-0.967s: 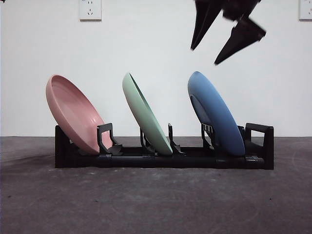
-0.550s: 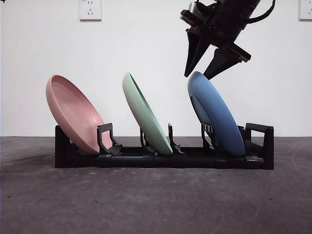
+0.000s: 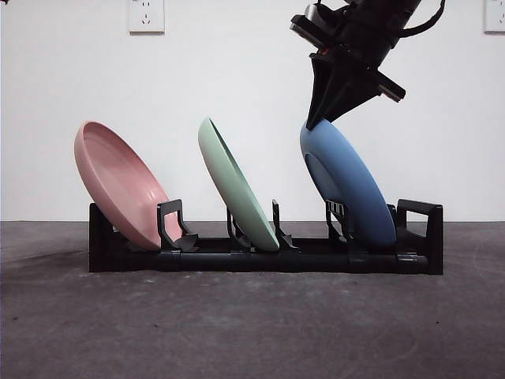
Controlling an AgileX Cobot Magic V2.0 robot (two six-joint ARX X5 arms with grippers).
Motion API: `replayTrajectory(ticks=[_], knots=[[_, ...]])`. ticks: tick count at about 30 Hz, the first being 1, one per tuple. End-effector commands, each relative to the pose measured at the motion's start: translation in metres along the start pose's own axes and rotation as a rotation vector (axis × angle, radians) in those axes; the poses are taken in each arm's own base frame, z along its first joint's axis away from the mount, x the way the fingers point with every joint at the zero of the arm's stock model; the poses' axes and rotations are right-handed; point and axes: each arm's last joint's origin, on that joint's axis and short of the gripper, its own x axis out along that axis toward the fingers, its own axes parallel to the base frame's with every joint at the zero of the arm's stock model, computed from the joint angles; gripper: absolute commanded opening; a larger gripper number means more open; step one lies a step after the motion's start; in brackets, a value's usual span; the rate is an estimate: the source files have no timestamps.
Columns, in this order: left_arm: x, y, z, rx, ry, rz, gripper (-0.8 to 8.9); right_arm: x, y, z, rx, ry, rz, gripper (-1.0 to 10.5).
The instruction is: Place the plate
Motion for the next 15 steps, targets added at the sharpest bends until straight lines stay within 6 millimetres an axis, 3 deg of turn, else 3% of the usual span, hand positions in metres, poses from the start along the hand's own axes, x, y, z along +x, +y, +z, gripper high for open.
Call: replayTrajectory(ticks=[1, 8, 15], knots=[[-0.004, -0.002, 0.005, 0.018, -0.026, -0.005, 3.13, -0.015, 0.009, 0.005, -0.025, -0.047, 0.032, 0.1], [-0.004, -0.002, 0.005, 0.018, -0.026, -0.005, 3.13, -0.078, 0.039, -0.003, -0.093, -0.182, 0.154, 0.1], [-0.004, -0.002, 0.005, 0.018, -0.026, -0.005, 3.13, -0.137, 0.073, -0.024, -0.22, -0.318, 0.176, 0.1]])
